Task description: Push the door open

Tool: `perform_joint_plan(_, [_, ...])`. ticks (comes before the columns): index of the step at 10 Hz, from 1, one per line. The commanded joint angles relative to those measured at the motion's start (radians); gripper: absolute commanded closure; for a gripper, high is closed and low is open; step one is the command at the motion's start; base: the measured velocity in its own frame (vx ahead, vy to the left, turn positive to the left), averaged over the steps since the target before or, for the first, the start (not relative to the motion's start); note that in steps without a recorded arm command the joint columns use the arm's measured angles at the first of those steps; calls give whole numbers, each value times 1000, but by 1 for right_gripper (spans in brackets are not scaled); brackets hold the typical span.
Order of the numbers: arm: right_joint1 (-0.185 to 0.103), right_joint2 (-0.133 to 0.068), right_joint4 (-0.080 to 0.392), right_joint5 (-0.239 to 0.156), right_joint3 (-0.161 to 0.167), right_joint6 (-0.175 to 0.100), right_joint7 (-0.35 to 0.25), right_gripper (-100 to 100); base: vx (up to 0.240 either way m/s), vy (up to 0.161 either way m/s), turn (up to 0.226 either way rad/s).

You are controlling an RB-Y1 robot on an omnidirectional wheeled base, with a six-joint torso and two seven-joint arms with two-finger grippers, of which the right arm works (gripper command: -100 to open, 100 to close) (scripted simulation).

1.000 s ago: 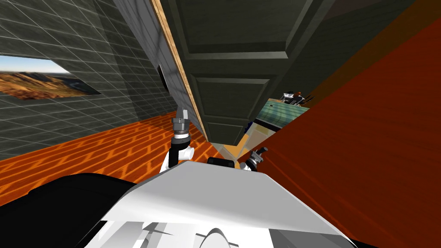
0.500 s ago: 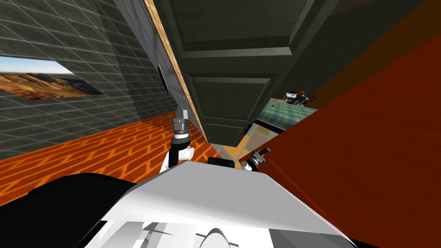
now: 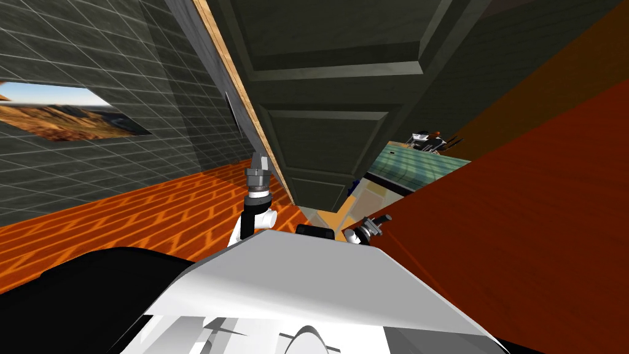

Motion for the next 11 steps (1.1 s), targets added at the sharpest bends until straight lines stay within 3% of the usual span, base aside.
perform_joint_plan(1, [-2, -7, 7, -19, -34, -22, 4, 100, 103, -66, 37])
perform_joint_plan(8, [-32, 31, 29, -85, -119, -55, 34, 100, 109, -75, 32])
perform_joint_plan(9, [-24, 35, 20, -78, -105, -43, 32, 100, 66, -48, 0])
perform_joint_plan(11, [-35, 10, 30, -96, -154, -64, 39, 100, 16, -113, 137])
